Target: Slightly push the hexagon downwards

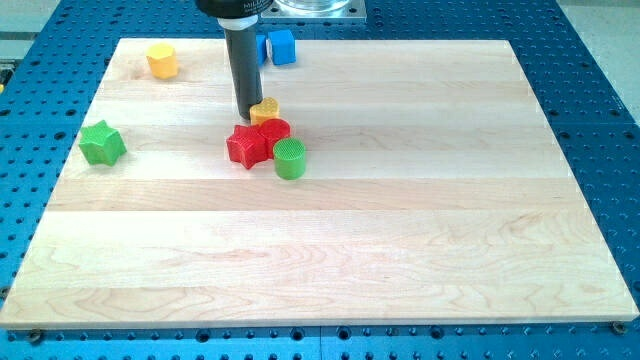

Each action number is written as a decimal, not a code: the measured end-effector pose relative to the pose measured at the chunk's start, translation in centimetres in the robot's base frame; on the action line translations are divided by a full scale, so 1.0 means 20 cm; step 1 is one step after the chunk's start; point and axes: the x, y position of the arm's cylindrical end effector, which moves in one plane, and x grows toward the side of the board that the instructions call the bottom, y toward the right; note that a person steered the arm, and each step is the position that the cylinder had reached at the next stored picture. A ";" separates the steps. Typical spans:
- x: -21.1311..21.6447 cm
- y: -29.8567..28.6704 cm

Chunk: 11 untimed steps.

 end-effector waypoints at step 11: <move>-0.75 -0.92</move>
